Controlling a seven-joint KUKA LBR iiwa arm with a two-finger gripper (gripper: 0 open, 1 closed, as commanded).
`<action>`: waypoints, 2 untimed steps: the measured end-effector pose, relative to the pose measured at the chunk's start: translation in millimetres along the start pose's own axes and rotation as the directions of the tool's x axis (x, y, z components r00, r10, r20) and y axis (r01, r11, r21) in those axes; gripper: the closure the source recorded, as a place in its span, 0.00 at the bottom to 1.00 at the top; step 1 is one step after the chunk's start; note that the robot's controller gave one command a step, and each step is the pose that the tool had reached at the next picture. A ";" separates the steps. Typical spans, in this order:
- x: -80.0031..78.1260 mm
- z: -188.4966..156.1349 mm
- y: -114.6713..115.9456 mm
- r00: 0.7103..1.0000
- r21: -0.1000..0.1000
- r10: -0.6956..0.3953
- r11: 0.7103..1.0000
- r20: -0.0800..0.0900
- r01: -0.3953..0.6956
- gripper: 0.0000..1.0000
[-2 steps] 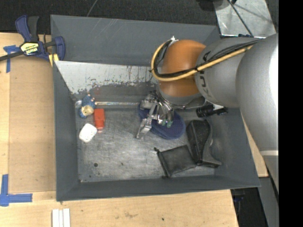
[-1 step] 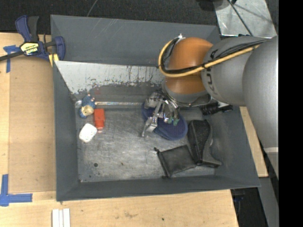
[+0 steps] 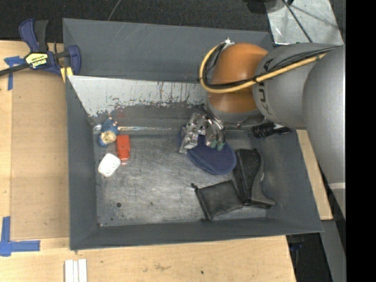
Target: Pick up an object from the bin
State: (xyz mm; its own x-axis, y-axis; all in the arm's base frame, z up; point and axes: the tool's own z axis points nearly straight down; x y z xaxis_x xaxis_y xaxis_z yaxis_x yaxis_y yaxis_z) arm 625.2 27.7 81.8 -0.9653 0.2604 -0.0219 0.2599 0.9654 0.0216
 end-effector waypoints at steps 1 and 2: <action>-3.8 -100.1 11.4 0.999 0.017 -0.042 0.999 -0.010 0.042 1.00; -1.5 -134.2 6.8 0.998 0.018 -0.057 0.998 -0.014 0.057 1.00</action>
Offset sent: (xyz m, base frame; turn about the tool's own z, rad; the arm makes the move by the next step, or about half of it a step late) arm 0.0009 0.0081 0.0941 -0.0417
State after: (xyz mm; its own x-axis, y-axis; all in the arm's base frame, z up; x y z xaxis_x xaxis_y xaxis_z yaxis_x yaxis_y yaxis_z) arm 624.7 31.8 216.1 -0.9787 0.2051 -0.0089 0.2051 0.9787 0.0020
